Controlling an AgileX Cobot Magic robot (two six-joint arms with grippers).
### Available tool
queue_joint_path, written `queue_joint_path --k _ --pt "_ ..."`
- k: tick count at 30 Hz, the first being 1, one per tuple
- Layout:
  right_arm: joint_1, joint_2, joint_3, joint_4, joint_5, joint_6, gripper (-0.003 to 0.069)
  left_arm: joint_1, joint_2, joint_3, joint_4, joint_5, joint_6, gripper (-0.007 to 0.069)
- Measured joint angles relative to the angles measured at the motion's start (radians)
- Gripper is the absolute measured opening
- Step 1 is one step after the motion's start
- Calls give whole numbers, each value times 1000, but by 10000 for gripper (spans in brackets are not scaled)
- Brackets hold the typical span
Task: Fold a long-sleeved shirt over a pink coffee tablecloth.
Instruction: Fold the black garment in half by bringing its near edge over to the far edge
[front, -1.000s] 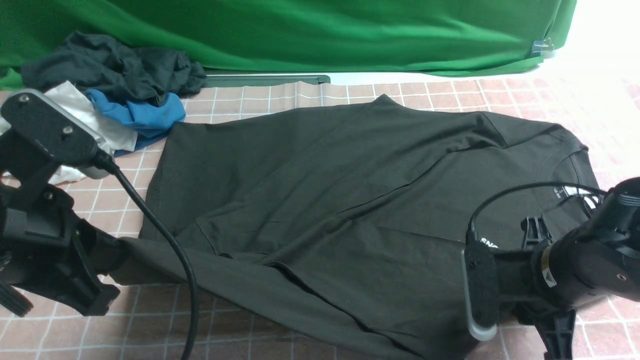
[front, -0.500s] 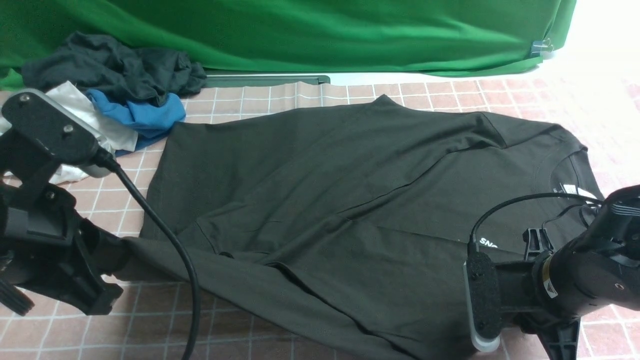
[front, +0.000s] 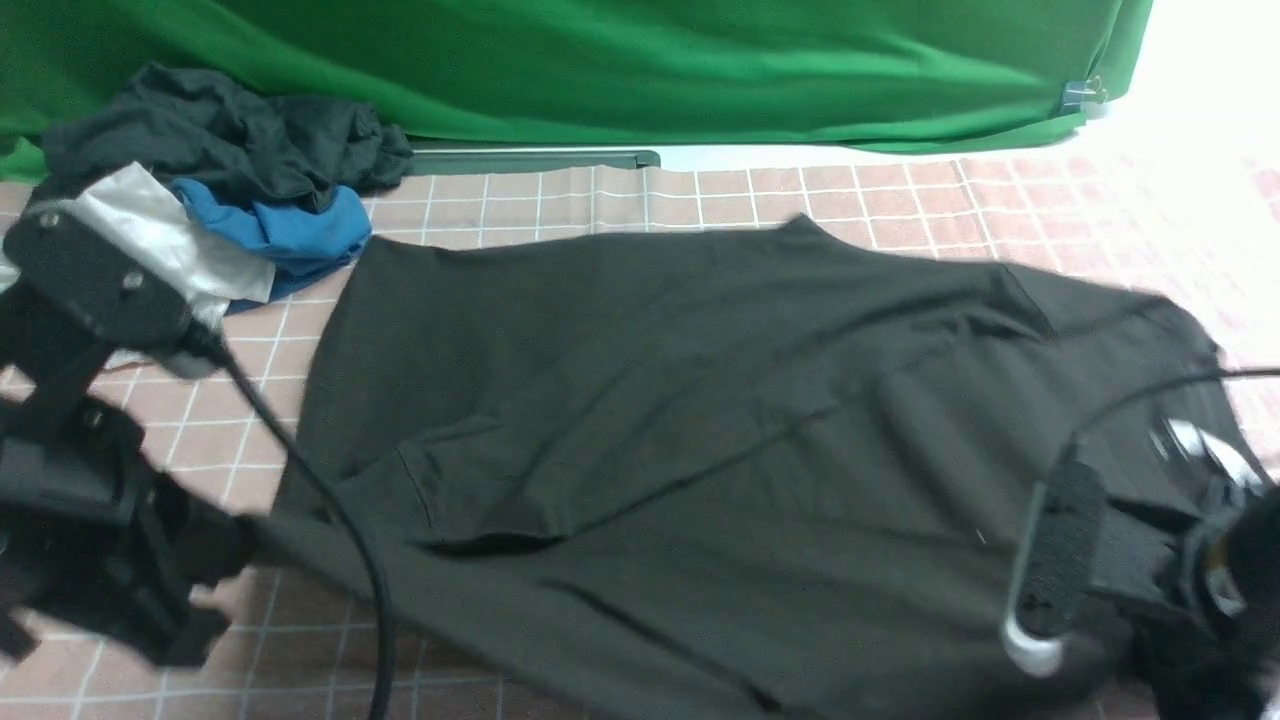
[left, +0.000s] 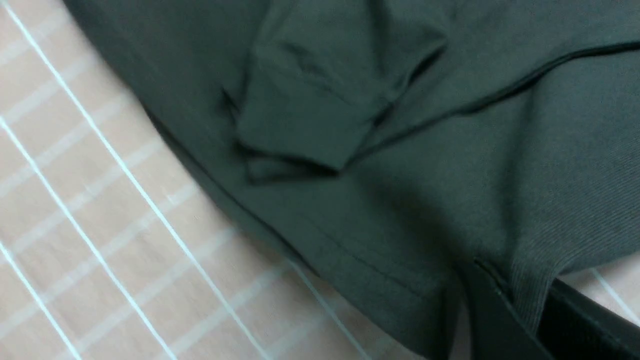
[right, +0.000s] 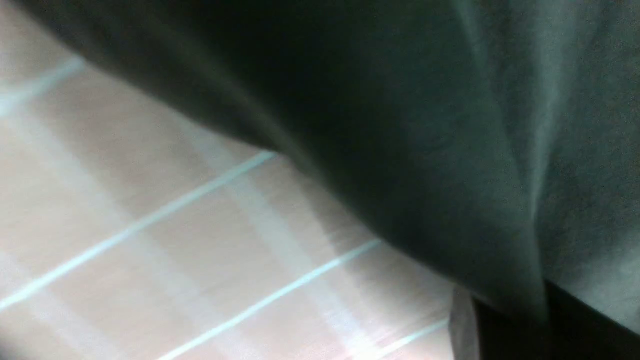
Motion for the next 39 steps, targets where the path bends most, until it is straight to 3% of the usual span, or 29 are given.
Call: queue_joint_path --k 3,8,14,17,21,28,39 --pt "1 -51 1 57 115 52 42 0 -53 0 -7 84 -5 43" --pt "1 -97 1 70 156 129 42 0 -114 0 -9 125 -15 43" --pt "1 -104 3 56 31 171 42 0 -90 2 35 -37 -134 43" --pt "-3 -93 3 -49 -116 253 41 0 22 2 64 -216 -176 43" --pt "-51 -39 -48 -84 -159 304 41 5 198 -6 112 -378 -183 43" --pt "-186 124 -230 -90 -232 303 41 89 528 -202 91 -455 -183 43" --pt "-327 424 -543 -89 -305 226 41 98 866 -474 96 -491 -136 43"
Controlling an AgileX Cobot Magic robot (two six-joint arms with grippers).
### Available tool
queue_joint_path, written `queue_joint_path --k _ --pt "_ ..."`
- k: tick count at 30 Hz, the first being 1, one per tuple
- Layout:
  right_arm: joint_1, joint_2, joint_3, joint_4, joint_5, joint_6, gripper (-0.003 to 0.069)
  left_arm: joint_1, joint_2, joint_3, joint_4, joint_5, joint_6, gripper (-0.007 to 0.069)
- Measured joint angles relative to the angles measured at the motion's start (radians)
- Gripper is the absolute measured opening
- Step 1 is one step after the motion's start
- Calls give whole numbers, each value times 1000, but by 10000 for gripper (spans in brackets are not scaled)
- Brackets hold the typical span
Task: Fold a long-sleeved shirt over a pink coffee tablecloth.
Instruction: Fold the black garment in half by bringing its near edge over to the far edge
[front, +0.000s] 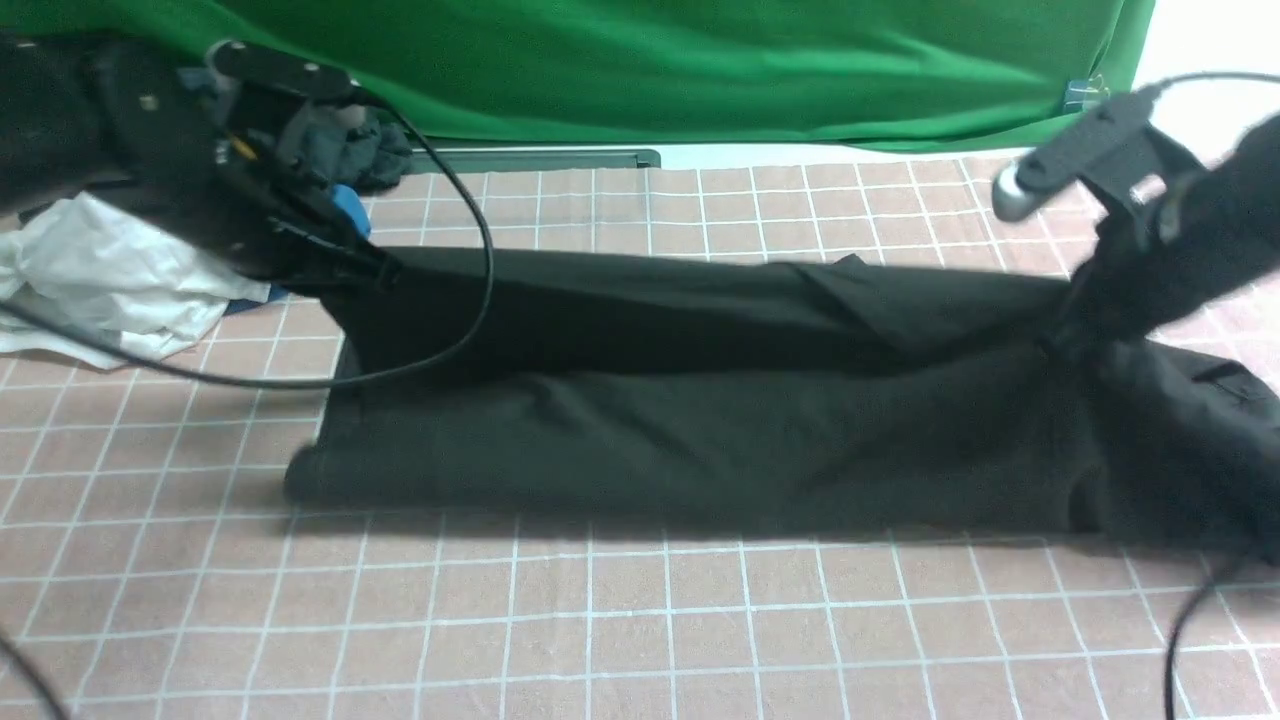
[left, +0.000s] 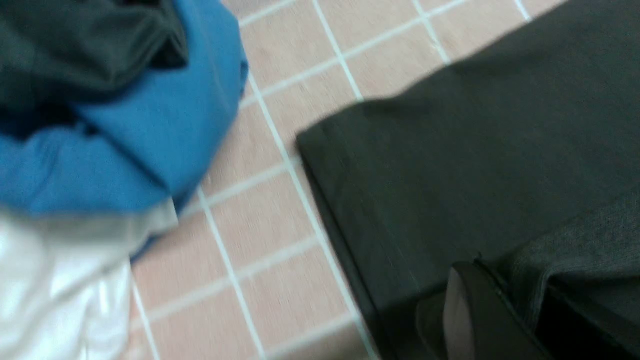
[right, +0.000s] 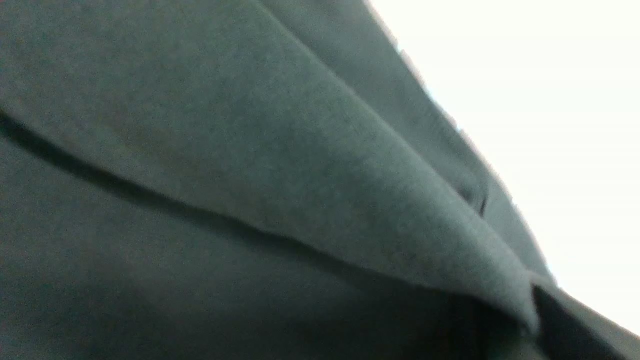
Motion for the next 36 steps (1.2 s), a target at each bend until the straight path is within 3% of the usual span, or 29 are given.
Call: queue_joint_path --k 10,17,19,21,22,23,25,26,27,28,30,32,33,34,36 --pt "-14 276 -277 -1 21 -91 41 2 196 -150 55 -8 -8 43" --pt "-14 347 -339 -1 -2 -95 70 3 231 -167 94 -89 -45 43" --pt "-15 351 -339 -2 -22 -93 127 5 231 -168 102 -121 -45 46" --pt "-15 349 -340 -6 -55 -62 295 10 231 -171 102 -159 -45 65" --pt "-15 347 -340 -6 -57 -62 295 11 231 -171 102 -165 -45 68" --pt "-15 336 -340 -9 -66 -20 416 12 231 -171 102 -183 -45 106" --pt "-15 325 -340 -7 -63 14 470 12 231 -171 102 -200 -45 141" --pt "-13 295 -340 22 -40 47 498 12 231 -171 102 -227 -45 200" --pt "-13 291 -340 28 -36 49 498 12 231 -171 102 -227 -45 207" --pt "-6 254 -340 95 8 53 467 12 231 -171 111 -252 -45 282" --pt "5 231 -342 171 52 26 393 12 231 -171 108 -263 -45 348" --pt "28 223 -347 282 97 -23 244 12 225 -172 102 -251 -45 419" --pt "30 226 -347 291 104 -26 230 12 224 -172 102 -249 -45 424" --pt "46 241 -347 366 128 -50 122 11 209 -172 75 -220 -45 439" --pt "54 270 -347 412 134 -71 62 8 183 -172 44 -192 -45 417"
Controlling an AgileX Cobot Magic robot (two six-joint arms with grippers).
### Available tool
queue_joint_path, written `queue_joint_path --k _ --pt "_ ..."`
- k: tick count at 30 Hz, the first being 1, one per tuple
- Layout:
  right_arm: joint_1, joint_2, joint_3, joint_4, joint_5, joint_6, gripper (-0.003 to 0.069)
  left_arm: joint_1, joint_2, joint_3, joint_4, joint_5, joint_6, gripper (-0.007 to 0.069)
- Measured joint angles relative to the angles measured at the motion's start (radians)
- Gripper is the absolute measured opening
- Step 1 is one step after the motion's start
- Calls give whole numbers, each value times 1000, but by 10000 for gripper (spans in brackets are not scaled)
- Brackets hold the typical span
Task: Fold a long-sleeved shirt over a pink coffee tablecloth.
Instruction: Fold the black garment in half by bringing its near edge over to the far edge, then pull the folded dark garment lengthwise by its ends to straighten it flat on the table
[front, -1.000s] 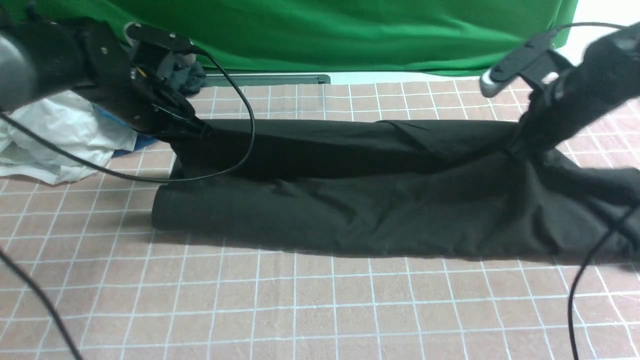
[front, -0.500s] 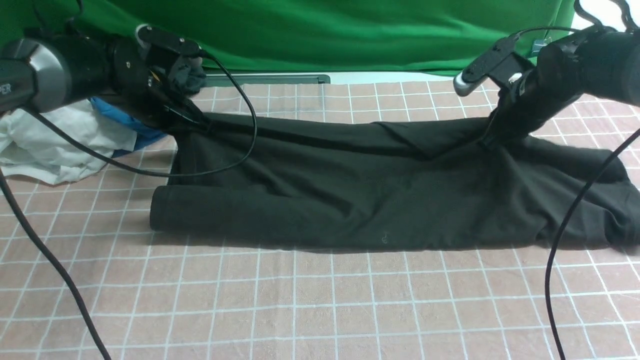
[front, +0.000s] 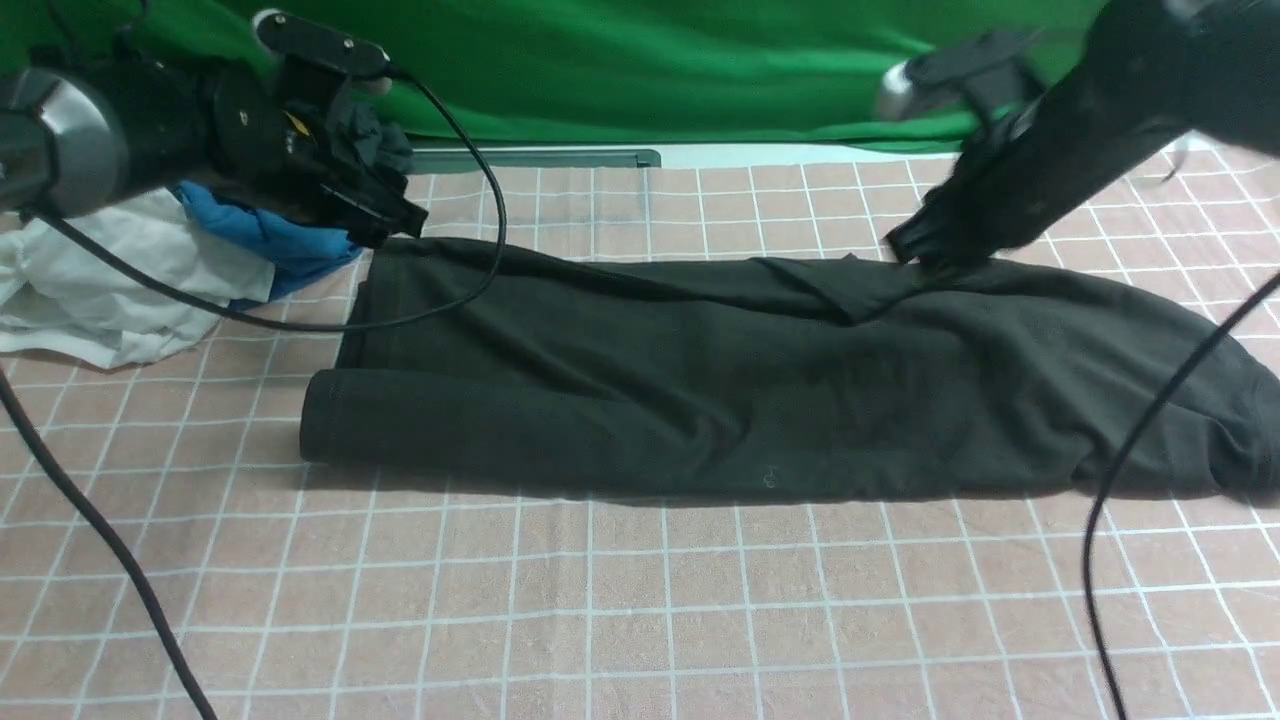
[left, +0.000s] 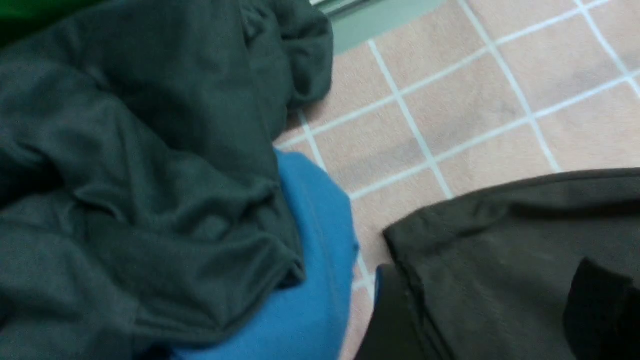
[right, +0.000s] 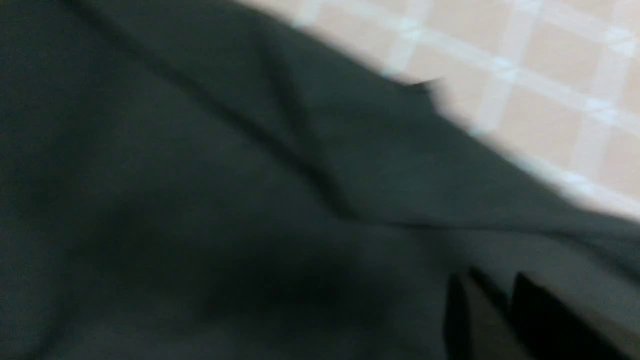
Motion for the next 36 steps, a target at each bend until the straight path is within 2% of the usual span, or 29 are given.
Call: queue_joint_path --k 3,4,5,9,18,24,27,30,36 --pt "1 56 0 60 -18 -30 29 -18 -59 1 -41 55 9 297" --pt "1 89 -4 78 -36 -41 23 -43 -110 10 -63 75 30 162" --pt "1 108 -11 84 -45 -45 21 -61 -141 22 -78 83 48 101" --pt "1 165 -53 92 -51 -46 20 -133 -241 92 -117 95 77 20" --pt "-3 271 -199 100 -99 -47 22 -294 -484 293 -127 82 84 17" --pt "-38 325 -223 100 -440 -46 55 -398 -708 435 -127 92 85 17" --pt "-69 323 -239 98 -518 -35 95 -418 -799 493 -126 127 87 17" --pt "-96 298 -256 98 -495 -29 128 -421 -872 542 -121 150 87 17" --pt "-157 85 -217 46 -134 -62 139 -423 -1032 676 -104 156 88 17"
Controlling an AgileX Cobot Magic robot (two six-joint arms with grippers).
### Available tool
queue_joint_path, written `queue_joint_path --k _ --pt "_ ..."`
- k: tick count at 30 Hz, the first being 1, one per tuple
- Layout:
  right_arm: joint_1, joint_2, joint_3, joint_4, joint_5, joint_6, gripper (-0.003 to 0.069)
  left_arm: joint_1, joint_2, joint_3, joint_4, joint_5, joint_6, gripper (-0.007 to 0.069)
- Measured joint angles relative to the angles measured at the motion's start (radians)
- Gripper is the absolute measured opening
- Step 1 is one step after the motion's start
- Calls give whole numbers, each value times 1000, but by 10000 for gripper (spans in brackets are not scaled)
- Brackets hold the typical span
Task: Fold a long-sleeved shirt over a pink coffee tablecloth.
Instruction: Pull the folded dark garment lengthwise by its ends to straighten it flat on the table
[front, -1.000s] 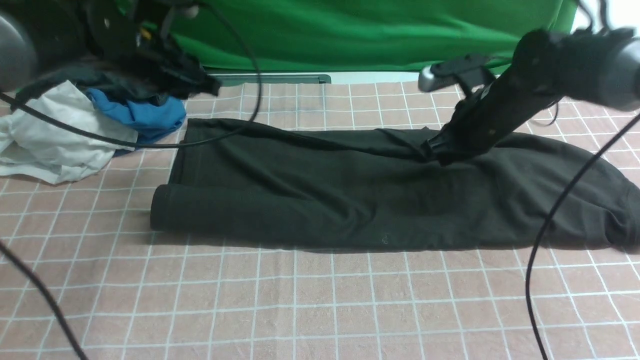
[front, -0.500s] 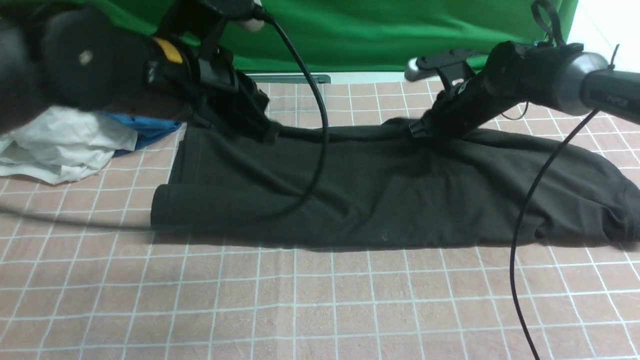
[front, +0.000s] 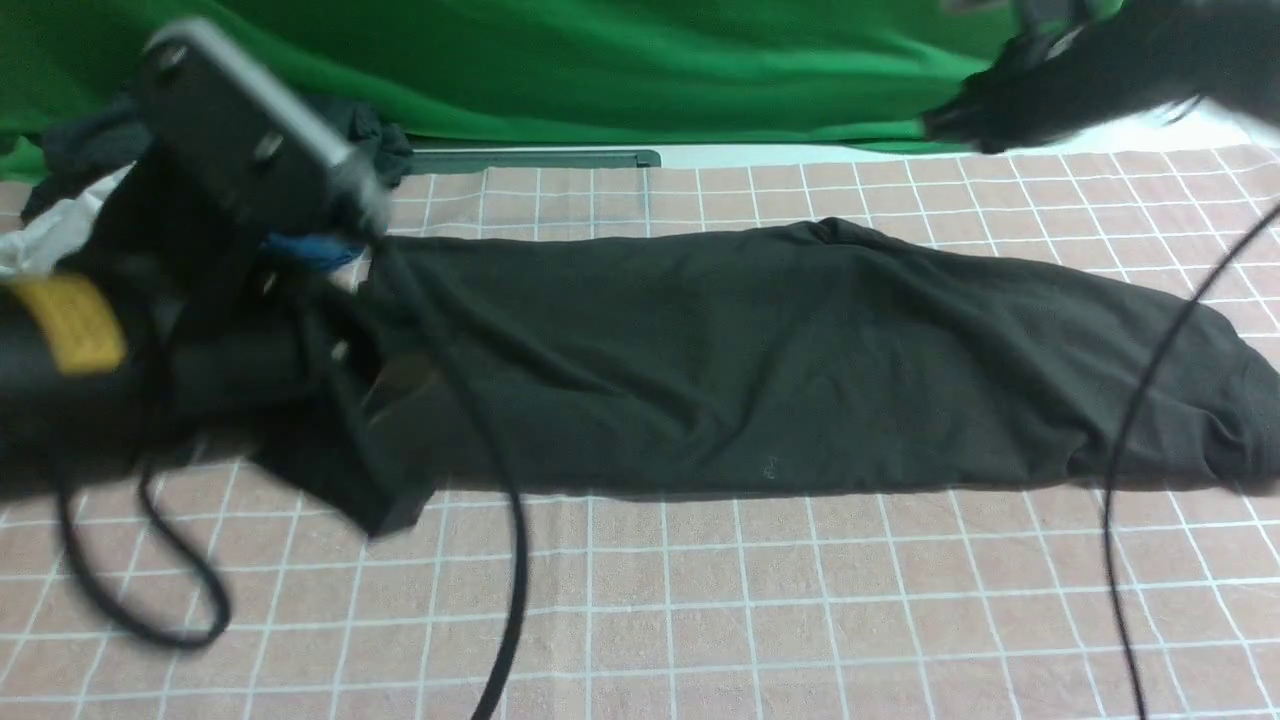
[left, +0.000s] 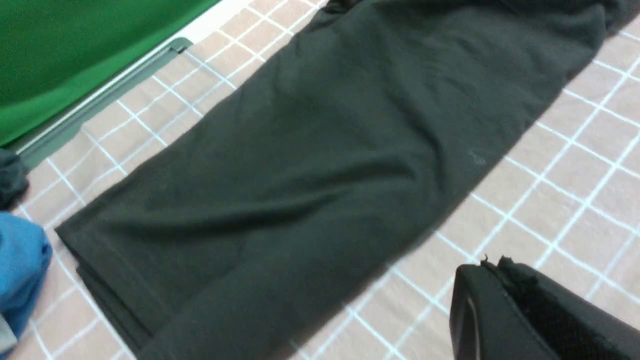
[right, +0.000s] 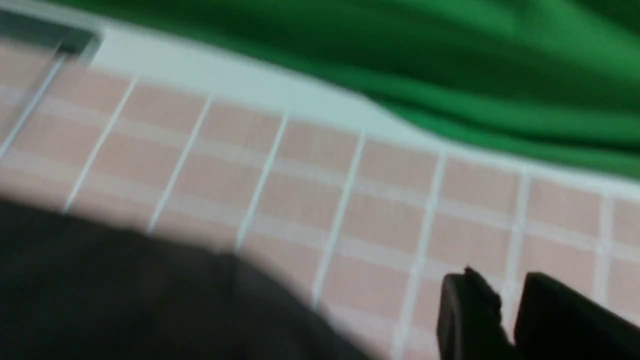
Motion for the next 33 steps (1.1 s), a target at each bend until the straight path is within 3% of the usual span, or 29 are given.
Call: queue_joint_path --k 8,10,13,14,17,20,26,31,33 --pt "-163 -254 318 -81 156 170 158 0 -53 90 4 -19 0 17" --pt "-213 -270 370 -88 162 211 211 0 -55 91 4 -28 0 17" --pt "-286 -265 443 -90 149 245 348 0 -57 91 3 -37 0 17" --pt "-286 -265 443 -90 149 245 356 0 -57 91 3 -37 0 17" --pt "-325 -227 484 -87 121 262 489 0 -57 91 -18 -38 1 17" --pt "-339 -178 493 -86 76 294 562 0 -57 91 -22 -39 3 17" --pt "-350 -97 492 -69 26 319 592 0 -57 91 -22 -39 3 17" --pt "-353 -83 485 -67 20 324 556 0 -57 91 -22 -40 3 17" --pt "-355 -83 484 -67 27 316 508 0 -57 91 -22 -40 3 17"
